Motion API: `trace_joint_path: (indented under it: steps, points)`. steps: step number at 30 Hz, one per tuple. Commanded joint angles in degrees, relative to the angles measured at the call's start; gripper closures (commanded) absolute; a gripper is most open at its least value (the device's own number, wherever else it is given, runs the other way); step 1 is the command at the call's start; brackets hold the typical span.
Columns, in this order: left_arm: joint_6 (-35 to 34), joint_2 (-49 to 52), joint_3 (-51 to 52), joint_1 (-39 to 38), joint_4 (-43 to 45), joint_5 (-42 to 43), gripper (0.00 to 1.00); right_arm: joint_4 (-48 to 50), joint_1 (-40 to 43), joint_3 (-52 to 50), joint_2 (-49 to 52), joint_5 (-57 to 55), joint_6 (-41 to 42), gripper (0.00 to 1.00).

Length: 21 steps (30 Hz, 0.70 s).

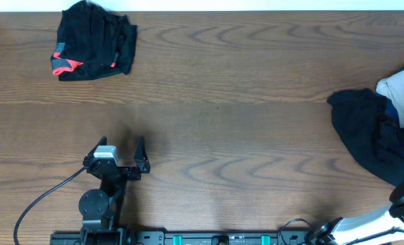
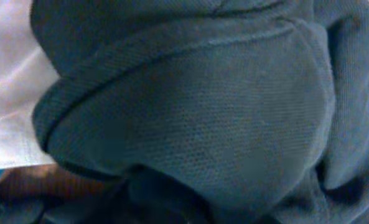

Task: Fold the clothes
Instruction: 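Reach the right gripper into the right clothes pile and grasp the black shirt, then drag the black shirt with the right gripper toward table center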

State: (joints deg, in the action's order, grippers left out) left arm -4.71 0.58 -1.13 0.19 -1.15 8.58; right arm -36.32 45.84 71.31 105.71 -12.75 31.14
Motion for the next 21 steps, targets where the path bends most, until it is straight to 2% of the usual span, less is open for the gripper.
trace_joint_path:
  steps: [1,4,13,21]
  points:
    - [-0.31,-0.35,0.90,-0.26,-2.05,0.79,0.02,-0.02,0.02,0.92,-0.92,-0.31,0.07,0.81]
    - [-0.31,-0.35,0.90,-0.26,-2.05,0.79,0.02,-0.20,-0.55,0.92,-2.67,1.18,0.00,0.99]
    - [-0.31,-0.35,0.90,-0.26,-2.05,0.79,0.02,1.07,-7.58,0.92,-12.39,14.43,-0.22,0.99]
    - [-0.31,-0.35,0.90,-0.26,-2.05,0.79,0.02,7.30,-25.73,0.92,-18.67,26.05,-0.94,0.99]
